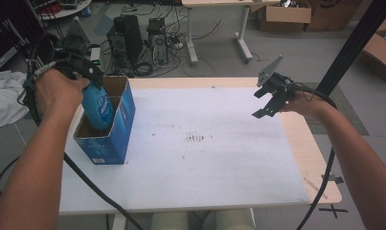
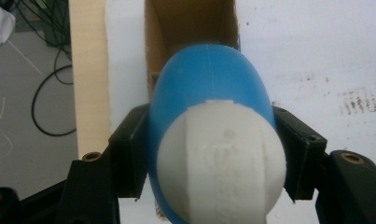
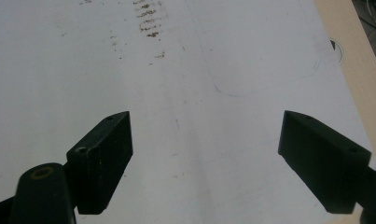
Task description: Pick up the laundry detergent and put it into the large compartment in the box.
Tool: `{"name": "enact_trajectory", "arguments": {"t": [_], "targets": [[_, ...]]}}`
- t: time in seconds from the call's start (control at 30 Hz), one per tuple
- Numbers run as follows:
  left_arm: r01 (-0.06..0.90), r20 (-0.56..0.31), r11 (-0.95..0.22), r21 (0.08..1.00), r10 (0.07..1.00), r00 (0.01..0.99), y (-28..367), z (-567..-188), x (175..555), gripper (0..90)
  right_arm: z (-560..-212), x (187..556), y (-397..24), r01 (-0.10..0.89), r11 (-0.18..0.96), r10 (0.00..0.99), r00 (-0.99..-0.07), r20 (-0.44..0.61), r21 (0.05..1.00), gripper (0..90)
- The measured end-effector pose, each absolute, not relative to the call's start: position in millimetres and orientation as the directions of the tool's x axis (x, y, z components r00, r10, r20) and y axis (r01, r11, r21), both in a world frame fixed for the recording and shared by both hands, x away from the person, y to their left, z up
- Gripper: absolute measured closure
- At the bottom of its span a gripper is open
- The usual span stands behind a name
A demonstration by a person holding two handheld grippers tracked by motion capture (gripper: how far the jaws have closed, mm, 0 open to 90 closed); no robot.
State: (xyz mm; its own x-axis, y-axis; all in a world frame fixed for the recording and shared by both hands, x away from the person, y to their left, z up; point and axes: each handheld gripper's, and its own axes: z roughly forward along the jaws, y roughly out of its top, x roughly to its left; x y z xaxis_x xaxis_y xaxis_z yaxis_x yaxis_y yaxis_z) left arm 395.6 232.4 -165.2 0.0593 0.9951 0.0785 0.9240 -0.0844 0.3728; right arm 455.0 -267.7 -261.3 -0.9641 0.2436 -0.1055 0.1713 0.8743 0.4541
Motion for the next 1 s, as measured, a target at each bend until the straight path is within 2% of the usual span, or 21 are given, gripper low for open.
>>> {"name": "enact_trajectory", "arguments": {"t": [0.4, 1.0], "targets": [[0.931, 0.072, -0.091, 0.355, 0.995, 0.07, 233.4, -221.3, 400.0, 38.3, -261.6, 456.5, -273.5, 0.182, 0.874, 0.255, -0.961, -0.106, 0.451, 17.8], [0.939, 0.065, -0.077, 0.335, 0.996, 0.059, 237.3, -262.9, 400.5, 38.3, -262.1, 456.1, -274.6, 0.188, 0.875, 0.26, -0.96, -0.106, 0.445, 17.9]]}}
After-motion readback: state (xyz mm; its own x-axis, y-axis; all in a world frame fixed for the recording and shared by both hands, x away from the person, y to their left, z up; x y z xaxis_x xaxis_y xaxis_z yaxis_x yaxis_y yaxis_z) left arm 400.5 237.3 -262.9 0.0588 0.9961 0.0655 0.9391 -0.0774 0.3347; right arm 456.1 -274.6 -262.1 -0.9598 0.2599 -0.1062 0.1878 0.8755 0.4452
